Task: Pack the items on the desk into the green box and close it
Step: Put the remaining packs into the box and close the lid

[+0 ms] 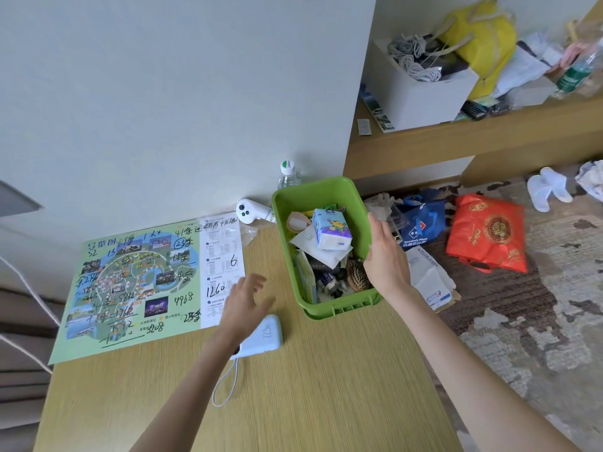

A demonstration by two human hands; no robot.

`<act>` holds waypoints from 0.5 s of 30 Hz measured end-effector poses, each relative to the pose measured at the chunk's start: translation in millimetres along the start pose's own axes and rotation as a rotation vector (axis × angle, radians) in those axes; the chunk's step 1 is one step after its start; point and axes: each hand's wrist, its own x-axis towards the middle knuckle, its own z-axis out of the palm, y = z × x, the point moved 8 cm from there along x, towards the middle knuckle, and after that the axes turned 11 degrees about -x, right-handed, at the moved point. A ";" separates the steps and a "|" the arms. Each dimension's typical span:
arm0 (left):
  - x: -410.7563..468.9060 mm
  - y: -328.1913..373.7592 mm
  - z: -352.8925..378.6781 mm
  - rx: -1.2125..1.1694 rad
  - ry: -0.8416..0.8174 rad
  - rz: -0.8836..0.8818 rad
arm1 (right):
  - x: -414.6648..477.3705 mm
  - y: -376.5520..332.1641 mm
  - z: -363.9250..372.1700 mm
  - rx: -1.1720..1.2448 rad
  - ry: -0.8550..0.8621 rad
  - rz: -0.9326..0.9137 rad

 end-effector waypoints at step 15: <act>-33.0 -49.1 23.6 0.513 -0.106 0.038 | -30.7 11.6 0.0 0.069 0.022 0.050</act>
